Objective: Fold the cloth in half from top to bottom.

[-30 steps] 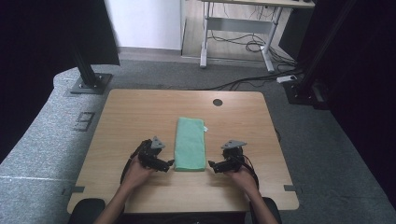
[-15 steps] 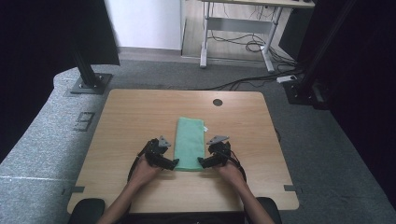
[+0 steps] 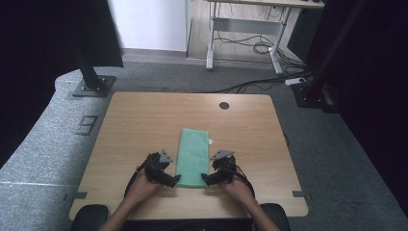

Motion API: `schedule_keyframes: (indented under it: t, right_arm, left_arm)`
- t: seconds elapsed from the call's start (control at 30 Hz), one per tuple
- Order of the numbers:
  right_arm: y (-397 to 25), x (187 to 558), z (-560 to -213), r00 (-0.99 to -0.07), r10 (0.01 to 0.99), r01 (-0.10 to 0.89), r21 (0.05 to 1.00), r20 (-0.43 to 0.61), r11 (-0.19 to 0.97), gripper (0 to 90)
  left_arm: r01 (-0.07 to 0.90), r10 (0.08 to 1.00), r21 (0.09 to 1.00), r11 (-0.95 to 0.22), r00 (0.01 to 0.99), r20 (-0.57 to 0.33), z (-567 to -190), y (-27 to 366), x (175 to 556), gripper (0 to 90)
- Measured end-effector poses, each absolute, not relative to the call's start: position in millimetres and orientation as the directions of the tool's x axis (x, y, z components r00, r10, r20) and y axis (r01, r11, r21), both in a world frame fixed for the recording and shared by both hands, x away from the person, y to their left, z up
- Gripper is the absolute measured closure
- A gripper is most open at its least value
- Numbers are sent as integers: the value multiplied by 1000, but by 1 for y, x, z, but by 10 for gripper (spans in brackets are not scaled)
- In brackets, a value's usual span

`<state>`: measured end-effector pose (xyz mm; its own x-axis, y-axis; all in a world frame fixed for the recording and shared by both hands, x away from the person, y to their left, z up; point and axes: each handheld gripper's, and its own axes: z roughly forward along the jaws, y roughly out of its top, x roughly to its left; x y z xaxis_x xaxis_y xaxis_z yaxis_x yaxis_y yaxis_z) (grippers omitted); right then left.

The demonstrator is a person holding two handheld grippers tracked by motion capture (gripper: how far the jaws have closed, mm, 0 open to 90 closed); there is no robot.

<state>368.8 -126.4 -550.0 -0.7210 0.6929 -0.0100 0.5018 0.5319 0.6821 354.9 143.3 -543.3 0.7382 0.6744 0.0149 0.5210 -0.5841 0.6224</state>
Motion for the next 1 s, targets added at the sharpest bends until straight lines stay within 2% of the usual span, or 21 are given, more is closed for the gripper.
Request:
schedule_keyframes:
  t: [0.07,0.13,0.37,0.7,1.0]
  right_arm:
    - [-126,362,-550,-729,684,498,679,-8,539,11]
    - [-126,357,-550,-734,678,489,681,-16,545,14]
    - [-127,353,-550,-731,682,496,684,-3,534,25]
    - [-129,355,-552,-735,678,497,689,11,528,8]
    - [-128,357,-550,-745,667,497,680,15,540,24]
  left_arm:
    - [536,666,618,-575,745,-28,-544,146,350,0]
    - [535,658,611,-584,752,-30,-542,148,350,0]
    - [521,714,673,-525,700,14,-526,146,377,0]
    - [535,727,646,-544,685,45,-543,135,398,0]
    - [553,732,663,-504,682,-12,-549,140,400,0]
